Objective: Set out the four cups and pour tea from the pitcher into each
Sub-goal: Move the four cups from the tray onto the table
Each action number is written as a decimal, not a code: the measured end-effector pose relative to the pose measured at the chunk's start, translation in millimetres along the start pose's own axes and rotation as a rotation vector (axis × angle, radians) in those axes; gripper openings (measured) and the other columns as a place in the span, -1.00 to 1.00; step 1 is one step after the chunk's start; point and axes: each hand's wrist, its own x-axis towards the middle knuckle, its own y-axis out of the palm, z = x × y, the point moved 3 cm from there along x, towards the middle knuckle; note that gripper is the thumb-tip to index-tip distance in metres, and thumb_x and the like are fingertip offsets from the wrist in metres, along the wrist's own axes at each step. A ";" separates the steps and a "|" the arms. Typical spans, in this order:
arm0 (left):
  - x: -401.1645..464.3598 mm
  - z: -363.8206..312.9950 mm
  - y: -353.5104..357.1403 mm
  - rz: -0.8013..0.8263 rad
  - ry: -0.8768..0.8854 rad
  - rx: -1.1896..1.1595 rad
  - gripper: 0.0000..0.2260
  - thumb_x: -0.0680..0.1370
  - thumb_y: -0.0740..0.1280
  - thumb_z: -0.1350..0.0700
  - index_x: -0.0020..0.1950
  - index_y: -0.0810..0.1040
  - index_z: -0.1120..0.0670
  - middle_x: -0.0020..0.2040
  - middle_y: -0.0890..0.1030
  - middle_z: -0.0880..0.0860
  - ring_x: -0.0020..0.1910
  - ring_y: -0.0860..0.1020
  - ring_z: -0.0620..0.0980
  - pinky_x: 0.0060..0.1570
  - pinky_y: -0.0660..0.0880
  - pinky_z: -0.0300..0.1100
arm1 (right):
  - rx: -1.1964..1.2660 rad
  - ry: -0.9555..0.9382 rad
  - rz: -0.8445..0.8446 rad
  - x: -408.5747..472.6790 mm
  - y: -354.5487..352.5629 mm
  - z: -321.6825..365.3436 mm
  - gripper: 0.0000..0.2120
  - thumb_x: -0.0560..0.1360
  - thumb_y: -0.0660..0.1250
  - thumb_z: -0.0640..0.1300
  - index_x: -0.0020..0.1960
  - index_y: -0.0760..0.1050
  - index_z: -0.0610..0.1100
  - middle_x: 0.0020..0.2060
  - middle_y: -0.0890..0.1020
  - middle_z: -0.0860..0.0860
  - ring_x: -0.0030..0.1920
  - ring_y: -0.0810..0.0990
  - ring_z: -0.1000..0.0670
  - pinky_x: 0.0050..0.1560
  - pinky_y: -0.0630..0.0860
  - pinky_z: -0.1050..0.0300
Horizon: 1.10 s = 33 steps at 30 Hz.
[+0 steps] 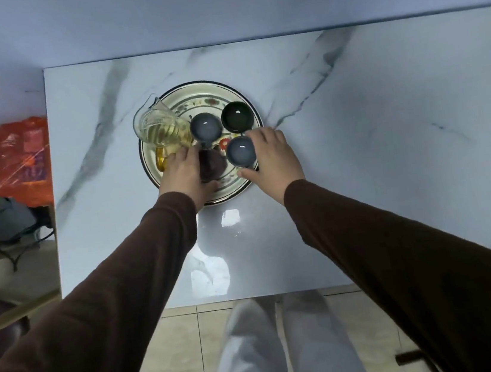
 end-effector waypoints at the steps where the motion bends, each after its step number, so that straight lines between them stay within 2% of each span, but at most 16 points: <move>1: 2.4 1.9 3.7 -0.011 0.006 0.003 -0.29 0.30 0.52 -0.08 0.35 0.35 0.14 0.24 0.46 0.20 0.19 0.41 0.24 0.20 0.35 0.05 | -0.018 -0.009 -0.007 4.1 4.0 -1.5 -0.34 0.38 0.50 0.10 0.37 0.35 -0.12 0.27 0.46 -0.08 0.27 0.39 -0.12 0.26 0.41 0.03; 6: 7.2 6.9 15.1 -0.076 0.003 -0.043 -0.29 0.28 0.52 -0.12 0.33 0.36 0.08 0.18 0.48 0.16 0.16 0.42 0.20 0.18 0.37 0.03 | -0.051 -0.032 -0.046 14.8 16.6 -6.3 -0.38 0.38 0.48 0.14 0.32 0.38 -0.10 0.21 0.51 -0.05 0.22 0.41 -0.11 0.21 0.43 0.01; 15: 5.5 -4.2 8.5 -0.093 0.021 -0.112 -0.35 0.28 0.52 -0.09 0.29 0.41 0.08 0.15 0.53 0.18 0.16 0.45 0.20 0.16 0.39 0.00 | 0.121 0.025 -0.152 -2.4 8.5 -17.3 -0.40 0.36 0.51 0.12 0.28 0.41 -0.09 0.17 0.55 -0.02 0.18 0.42 -0.07 0.14 0.43 0.10; 24: -16.9 -89.0 11.9 -0.094 0.194 -0.080 -0.40 0.32 0.51 -0.04 0.28 0.44 0.16 0.16 0.51 0.23 0.16 0.45 0.23 0.17 0.38 -0.01 | 0.159 0.171 -0.255 -75.7 -32.9 -79.2 -0.41 0.37 0.50 0.14 0.27 0.41 -0.09 0.15 0.54 0.02 0.17 0.41 -0.05 0.09 0.44 0.10; 33: -72.0 -189.1 55.0 -0.047 0.308 -0.014 -0.38 0.32 0.51 -0.04 0.30 0.41 0.11 0.17 0.51 0.16 0.18 0.42 0.19 0.15 0.36 -0.03 | 0.163 0.243 -0.315 -173.3 -80.6 -170.1 -0.42 0.35 0.51 0.15 0.24 0.41 -0.08 0.13 0.54 0.02 0.17 0.42 -0.04 0.04 0.45 0.11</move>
